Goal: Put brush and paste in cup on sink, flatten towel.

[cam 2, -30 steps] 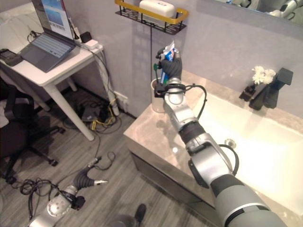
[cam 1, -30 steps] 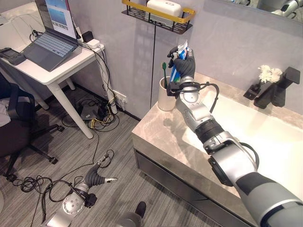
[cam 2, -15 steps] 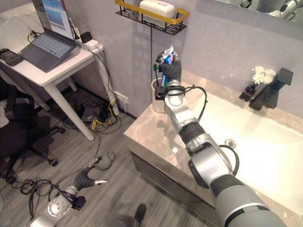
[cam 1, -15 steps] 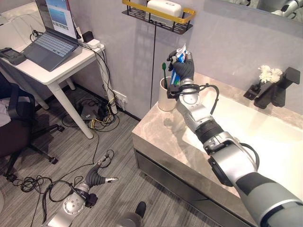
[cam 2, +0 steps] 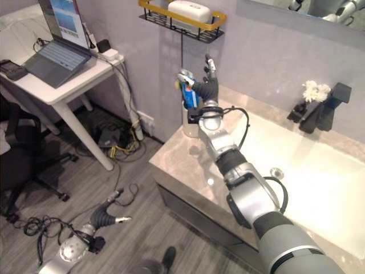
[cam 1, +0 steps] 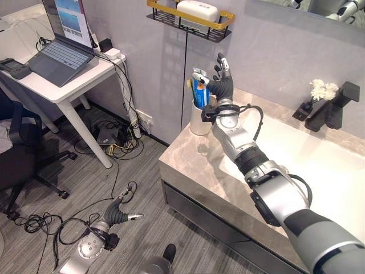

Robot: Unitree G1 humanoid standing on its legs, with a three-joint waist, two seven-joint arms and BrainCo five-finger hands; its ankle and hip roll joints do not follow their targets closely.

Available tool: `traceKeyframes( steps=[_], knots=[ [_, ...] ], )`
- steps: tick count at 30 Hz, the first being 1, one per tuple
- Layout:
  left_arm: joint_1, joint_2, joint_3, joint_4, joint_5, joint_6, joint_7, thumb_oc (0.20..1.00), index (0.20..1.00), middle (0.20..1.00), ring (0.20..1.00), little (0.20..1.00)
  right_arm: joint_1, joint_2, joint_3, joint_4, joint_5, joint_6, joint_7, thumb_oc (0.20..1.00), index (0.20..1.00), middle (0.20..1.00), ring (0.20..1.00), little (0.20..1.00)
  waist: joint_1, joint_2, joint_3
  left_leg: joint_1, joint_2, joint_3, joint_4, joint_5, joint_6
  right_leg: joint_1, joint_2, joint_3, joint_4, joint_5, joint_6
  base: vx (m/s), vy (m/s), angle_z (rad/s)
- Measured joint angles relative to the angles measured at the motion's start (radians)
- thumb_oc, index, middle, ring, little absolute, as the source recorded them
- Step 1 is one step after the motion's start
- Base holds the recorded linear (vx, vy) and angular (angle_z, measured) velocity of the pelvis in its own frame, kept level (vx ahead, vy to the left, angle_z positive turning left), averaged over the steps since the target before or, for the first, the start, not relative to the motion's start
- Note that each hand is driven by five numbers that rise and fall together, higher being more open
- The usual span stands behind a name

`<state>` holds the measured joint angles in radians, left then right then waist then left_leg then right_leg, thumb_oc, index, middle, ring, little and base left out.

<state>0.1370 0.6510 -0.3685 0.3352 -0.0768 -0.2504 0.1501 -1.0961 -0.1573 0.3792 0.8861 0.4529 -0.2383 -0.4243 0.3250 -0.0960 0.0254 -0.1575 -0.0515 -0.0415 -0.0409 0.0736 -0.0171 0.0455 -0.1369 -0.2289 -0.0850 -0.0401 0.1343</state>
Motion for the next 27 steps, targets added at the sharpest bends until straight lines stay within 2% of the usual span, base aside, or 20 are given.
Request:
traceKeyframes(
  steps=[10,12,16,21,22,26,27],
  knots=[
    [-0.054,0.000,-0.011,0.014,-0.001,0.000,0.000,1.000,1.000,1.000,1.000,1.000,0.000,-0.013,-0.005,-0.022,-0.033,0.000,-0.013,1.000,1.000,1.000,1.000,1.000,-0.011,-0.024,-0.016,0.018,0.001,0.001,-0.001,0.000,0.000,0.019,0.001,0.001,0.000,0.001,-0.001,-0.03,0.010,0.00],
    [-0.087,0.000,-0.031,0.073,0.000,-0.001,0.001,1.000,1.000,1.000,1.000,1.000,-0.001,-0.018,-0.006,-0.059,-0.037,-0.002,-0.022,1.000,1.000,1.000,1.000,1.000,-0.020,-0.028,-0.020,0.027,0.001,0.003,-0.001,0.000,0.000,0.025,0.000,0.003,0.000,0.001,0.000,-0.06,0.014,-0.03],
    [-0.099,-0.001,-0.046,0.074,0.001,0.000,0.001,1.000,1.000,1.000,1.000,1.000,-0.001,-0.020,-0.004,-0.108,-0.046,-0.002,-0.033,1.000,1.000,1.000,1.000,1.000,-0.043,-0.036,-0.026,0.039,0.003,0.026,-0.003,0.000,0.000,0.027,0.000,0.024,0.000,0.007,0.000,-0.10,0.015,-0.13],
    [-0.105,-0.001,-0.036,0.069,-0.001,0.000,0.002,1.000,1.000,1.000,1.000,1.000,0.004,-0.072,0.005,-0.213,-0.156,-0.001,-0.031,1.000,1.000,1.000,1.000,1.000,-0.082,-0.032,-0.027,0.092,0.007,0.043,-0.022,0.000,0.000,0.061,-0.002,0.044,0.000,0.009,0.001,-0.08,-0.004,-0.14],
    [-0.105,-0.001,-0.035,0.066,0.000,0.000,0.002,1.000,1.000,1.000,1.000,1.000,0.004,-0.088,0.011,-0.224,-0.177,0.003,-0.031,1.000,1.000,1.000,1.000,1.000,-0.091,-0.031,-0.031,0.098,0.009,0.049,-0.030,0.000,0.000,0.060,-0.001,0.050,0.000,0.009,0.001,-0.07,-0.010,-0.14],
    [-0.086,-0.012,0.015,0.028,0.001,0.002,0.004,1.000,1.000,1.000,1.000,1.000,0.068,-0.271,0.026,-0.430,-0.287,0.022,-0.024,1.000,1.000,1.000,1.000,1.000,-0.125,-0.029,-0.031,0.123,0.009,0.058,-0.049,0.007,0.002,0.066,-0.003,0.062,0.000,0.012,0.002,-0.05,0.001,-0.11],
    [-0.056,-0.036,0.064,0.017,0.007,0.003,0.008,1.000,1.000,1.000,1.000,1.000,0.144,-0.354,-0.003,-0.559,-0.335,0.022,-0.011,1.000,1.000,1.000,1.000,1.000,-0.133,-0.027,-0.031,0.134,0.009,0.078,-0.050,0.010,0.008,0.072,-0.006,0.075,0.006,0.012,0.004,-0.06,0.004,-0.32]
  ],
)
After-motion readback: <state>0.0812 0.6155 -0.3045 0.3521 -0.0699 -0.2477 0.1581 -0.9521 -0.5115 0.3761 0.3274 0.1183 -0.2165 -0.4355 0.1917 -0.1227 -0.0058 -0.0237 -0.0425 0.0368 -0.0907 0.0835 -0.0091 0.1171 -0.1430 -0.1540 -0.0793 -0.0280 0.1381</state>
